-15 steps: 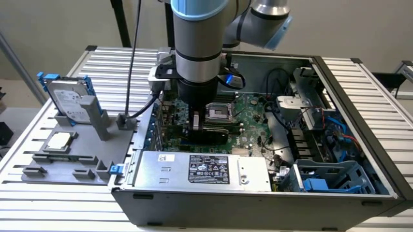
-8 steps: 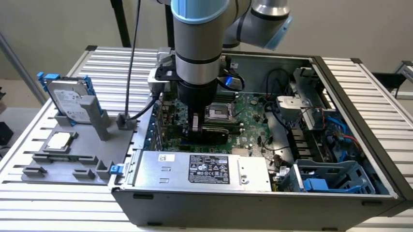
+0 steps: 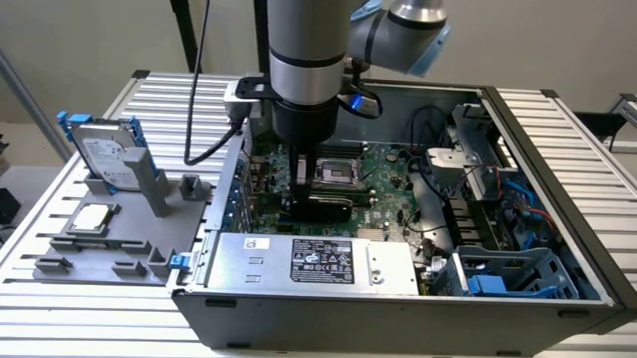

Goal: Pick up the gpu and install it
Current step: 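Press down on the gpu until it lock into place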

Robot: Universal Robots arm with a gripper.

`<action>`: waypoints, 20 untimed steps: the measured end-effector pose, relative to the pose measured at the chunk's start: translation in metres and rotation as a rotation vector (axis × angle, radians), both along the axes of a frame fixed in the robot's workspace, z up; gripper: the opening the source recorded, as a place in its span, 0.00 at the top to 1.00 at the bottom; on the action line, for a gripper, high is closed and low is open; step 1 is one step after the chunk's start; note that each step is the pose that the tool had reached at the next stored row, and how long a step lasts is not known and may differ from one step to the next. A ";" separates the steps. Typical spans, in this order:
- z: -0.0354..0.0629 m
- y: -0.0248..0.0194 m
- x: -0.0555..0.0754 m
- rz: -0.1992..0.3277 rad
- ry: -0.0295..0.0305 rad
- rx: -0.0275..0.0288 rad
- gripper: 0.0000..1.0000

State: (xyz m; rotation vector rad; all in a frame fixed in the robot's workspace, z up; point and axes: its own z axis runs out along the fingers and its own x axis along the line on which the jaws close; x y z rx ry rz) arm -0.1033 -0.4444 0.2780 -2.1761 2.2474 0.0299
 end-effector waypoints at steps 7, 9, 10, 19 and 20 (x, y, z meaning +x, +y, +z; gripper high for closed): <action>0.0266 0.0000 0.002 0.000 0.0137 0.0001 0.67; 0.0323 0.0000 0.003 0.000 0.0200 0.0000 0.67; 0.0350 0.0000 0.003 0.000 0.0233 0.0000 0.67; 0.0356 0.0000 0.003 0.000 0.0257 -0.0005 0.67; 0.0356 0.0000 0.003 0.000 0.0257 -0.0006 0.67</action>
